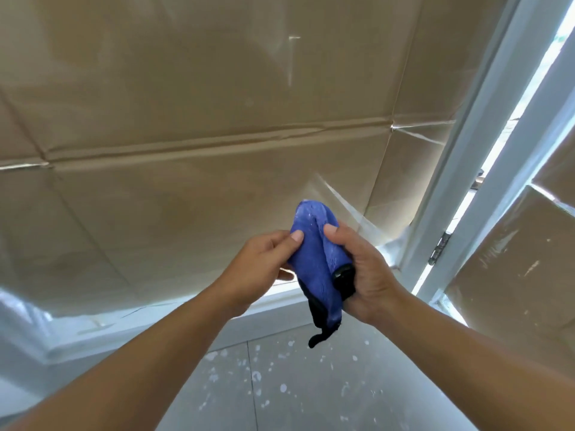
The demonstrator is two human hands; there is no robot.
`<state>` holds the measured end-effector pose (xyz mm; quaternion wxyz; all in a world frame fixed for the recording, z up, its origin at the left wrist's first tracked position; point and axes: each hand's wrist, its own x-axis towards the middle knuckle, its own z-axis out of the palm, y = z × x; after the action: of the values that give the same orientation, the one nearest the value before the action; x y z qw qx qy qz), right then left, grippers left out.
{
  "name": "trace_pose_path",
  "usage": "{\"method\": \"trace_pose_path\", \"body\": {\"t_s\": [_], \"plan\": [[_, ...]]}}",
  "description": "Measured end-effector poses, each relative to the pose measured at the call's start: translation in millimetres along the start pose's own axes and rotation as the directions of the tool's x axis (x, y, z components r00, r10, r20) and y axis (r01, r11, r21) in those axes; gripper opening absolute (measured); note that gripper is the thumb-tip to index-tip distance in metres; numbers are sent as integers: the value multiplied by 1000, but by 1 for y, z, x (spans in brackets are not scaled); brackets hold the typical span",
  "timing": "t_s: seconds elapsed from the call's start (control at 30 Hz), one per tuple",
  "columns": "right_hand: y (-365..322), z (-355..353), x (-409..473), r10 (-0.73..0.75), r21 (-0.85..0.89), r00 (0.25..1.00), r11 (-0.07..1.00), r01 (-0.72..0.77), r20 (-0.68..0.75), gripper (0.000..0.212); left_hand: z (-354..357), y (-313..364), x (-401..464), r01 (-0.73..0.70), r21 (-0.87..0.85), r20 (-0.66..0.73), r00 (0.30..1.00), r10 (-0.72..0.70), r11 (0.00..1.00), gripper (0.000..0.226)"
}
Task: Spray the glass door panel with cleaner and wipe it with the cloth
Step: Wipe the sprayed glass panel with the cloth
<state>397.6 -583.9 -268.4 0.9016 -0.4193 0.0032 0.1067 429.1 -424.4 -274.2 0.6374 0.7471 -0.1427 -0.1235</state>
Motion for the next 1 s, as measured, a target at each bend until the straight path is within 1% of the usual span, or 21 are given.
{"method": "trace_pose_path", "body": {"t_s": [0.07,0.1,0.2,0.27,0.33,0.37,0.4,0.43,0.47,0.5,0.53,0.57,0.6,0.63,0.67,0.7,0.77,0.83,0.87,0.93,1.0], "plan": [[-2,-1,2,20,-82,1000,996,-22,-19,41,-6,4,-2,-26,-2,-54,998,26,1000,24],[-3,-3,3,35,-113,999,993,-37,-18,35,-9,6,-3,-33,4,-94,995,33,999,19],[-4,-6,7,51,-206,995,976,-69,-90,34,-18,12,-2,-48,28,-157,986,51,998,18],[-4,-5,10,14,-309,988,949,-62,-155,32,-21,15,-4,-57,81,-161,984,70,995,20],[-2,-4,12,-65,-467,986,884,-13,-152,31,-21,18,-6,-39,140,-182,981,65,989,22],[1,-3,11,-139,-580,980,814,33,-139,29,-21,20,-7,-23,161,-200,978,55,987,23],[4,-2,11,-251,-705,958,704,84,-136,25,-20,22,-7,-4,179,-220,974,44,984,23],[7,-3,10,-408,-816,906,559,149,-115,19,-20,25,-7,16,191,-241,970,31,981,23],[10,-3,8,-555,-880,831,418,226,-50,14,-19,26,-7,33,197,-261,965,20,980,22],[12,-3,5,-623,-895,781,321,308,45,11,-18,28,-7,47,194,-284,959,10,980,22],[14,-2,3,-615,-884,776,276,377,139,11,-18,29,-7,57,184,-307,952,2,981,23],[15,1,1,-552,-861,807,284,421,213,14,-18,31,-7,68,171,-326,945,-9,983,24],[17,5,0,-465,-845,848,320,428,254,15,-19,33,-7,75,150,-329,944,-21,986,28],[19,9,-1,-393,-839,882,361,408,260,15,-19,36,-8,82,111,-314,948,-44,990,36],[20,12,-1,-355,-837,905,401,373,233,19,-19,38,-8,92,48,-289,954,-74,995,45],[22,13,-1,-339,-838,921,432,333,191,30,-20,41,-9,112,-26,-273,955,-115,993,51],[22,14,-1,-309,-848,941,453,275,140,53,-23,46,-11,138,-129,-257,952,-168,982,42],[20,16,-2,-267,-870,952,423,254,148,62,-24,46,-12,139,-119,-244,956,-165,983,33],[19,17,-2,-260,-884,953,394,253,157,62,-25,45,-13,131,-104,-235,960,-152,986,29],[19,19,-2,-280,-894,945,361,264,166,51,-24,42,-13,115,-106,-238,962,-137,988,21],[19,20,1,-297,-877,943,399,267,153,33,-23,41,-13,111,-118,-257,956,-139,987,17]]}}
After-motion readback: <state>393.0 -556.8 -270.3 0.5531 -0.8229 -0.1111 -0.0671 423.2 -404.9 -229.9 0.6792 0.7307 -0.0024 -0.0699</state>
